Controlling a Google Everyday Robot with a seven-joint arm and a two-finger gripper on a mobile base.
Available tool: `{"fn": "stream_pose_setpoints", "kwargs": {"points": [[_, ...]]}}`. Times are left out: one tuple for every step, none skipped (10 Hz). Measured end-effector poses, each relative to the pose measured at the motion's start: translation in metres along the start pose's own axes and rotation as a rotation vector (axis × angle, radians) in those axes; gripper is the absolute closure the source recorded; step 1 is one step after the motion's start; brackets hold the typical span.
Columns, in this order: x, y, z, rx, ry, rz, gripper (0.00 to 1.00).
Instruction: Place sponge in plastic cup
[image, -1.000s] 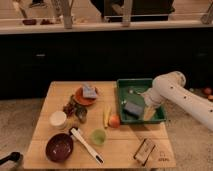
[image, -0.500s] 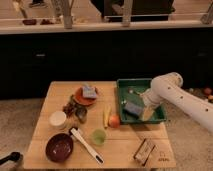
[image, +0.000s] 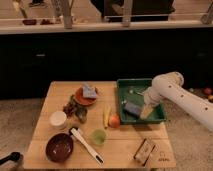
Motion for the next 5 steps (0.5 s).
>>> {"fn": "stream_pose_setpoints", "kwargs": {"points": [[0.000,-0.003,0.003,0.003,-0.003,0.022,0.20],[-0.001,-0.004,0.009,0.004,-0.010,0.046,0.20],[-0.003,-0.006,0.020,0.004,-0.013,0.069,0.20],[-0.004,-0.007,0.026,0.004,-0.016,0.087,0.20],[-0.003,-0.007,0.030,0.005,-0.014,0.102,0.20]]}}
